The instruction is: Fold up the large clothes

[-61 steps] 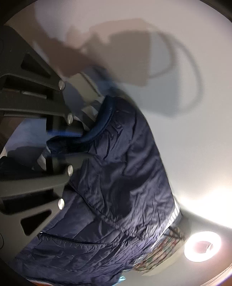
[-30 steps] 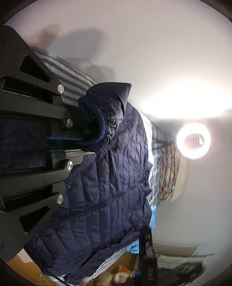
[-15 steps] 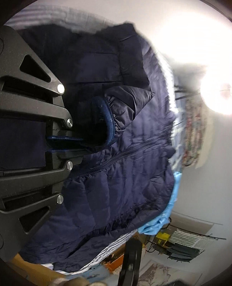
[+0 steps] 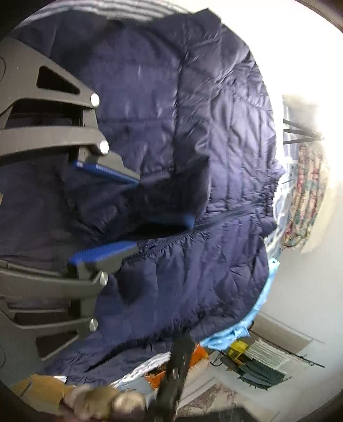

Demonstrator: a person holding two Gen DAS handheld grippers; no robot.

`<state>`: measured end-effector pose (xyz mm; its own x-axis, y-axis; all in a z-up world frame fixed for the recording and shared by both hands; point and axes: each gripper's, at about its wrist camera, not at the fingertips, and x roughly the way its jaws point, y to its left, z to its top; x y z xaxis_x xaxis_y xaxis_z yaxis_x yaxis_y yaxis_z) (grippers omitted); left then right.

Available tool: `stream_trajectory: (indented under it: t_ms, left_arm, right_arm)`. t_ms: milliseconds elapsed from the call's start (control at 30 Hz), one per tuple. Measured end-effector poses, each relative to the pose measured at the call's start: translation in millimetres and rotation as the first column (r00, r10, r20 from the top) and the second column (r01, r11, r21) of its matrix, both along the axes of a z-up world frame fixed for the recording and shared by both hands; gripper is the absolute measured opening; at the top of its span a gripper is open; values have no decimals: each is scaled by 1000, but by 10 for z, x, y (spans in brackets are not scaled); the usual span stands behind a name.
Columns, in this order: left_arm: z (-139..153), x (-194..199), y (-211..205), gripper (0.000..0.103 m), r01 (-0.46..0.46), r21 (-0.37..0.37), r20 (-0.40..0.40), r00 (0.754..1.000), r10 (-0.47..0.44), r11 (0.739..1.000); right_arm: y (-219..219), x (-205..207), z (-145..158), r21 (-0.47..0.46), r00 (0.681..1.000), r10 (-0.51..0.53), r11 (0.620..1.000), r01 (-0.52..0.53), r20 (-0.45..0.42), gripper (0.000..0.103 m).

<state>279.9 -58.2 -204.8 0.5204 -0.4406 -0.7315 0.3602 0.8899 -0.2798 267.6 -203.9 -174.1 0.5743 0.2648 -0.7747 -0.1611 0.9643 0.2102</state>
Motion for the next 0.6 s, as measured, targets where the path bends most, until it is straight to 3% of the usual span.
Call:
stream_trajectory:
  t_ms: [200,400,433,467,500,533,600]
  left_arm:
    - [349,-286,536,50,-47,82,113,993,37,996]
    - [421,-279,1163,50,-195,148,152,973,173,969]
    - [410,-260,1244,50,-213,154,151,970,190,965]
    - [402,-242,1311,50,-227,160,150,968,203,961]
    - [380,-223,1376,50,-241,172,152,965,216,955]
    - [362,-206,1414,50,-248,183,154,963,221,951]
    - [325,-162,1483,50,-257,204,166,960,226,945]
  right_arm:
    - [266,246,-263,72,994,77,995,-72,-71,88]
    - [534,633,-734,112,978,96,991,-76,-188,84]
    - [608,684,-799,128,971,120,987,-95,-205,80]
    - [672,729,-849,138,964,144,984,-115,-223,68]
    - [741,747,-872,145,957,171,980,-139,-233,52]
    - [786,765,-884,147,953,191,976,-159,-237,29]
    - [881,778,-835,113,950,219,974,-198,-223,13]
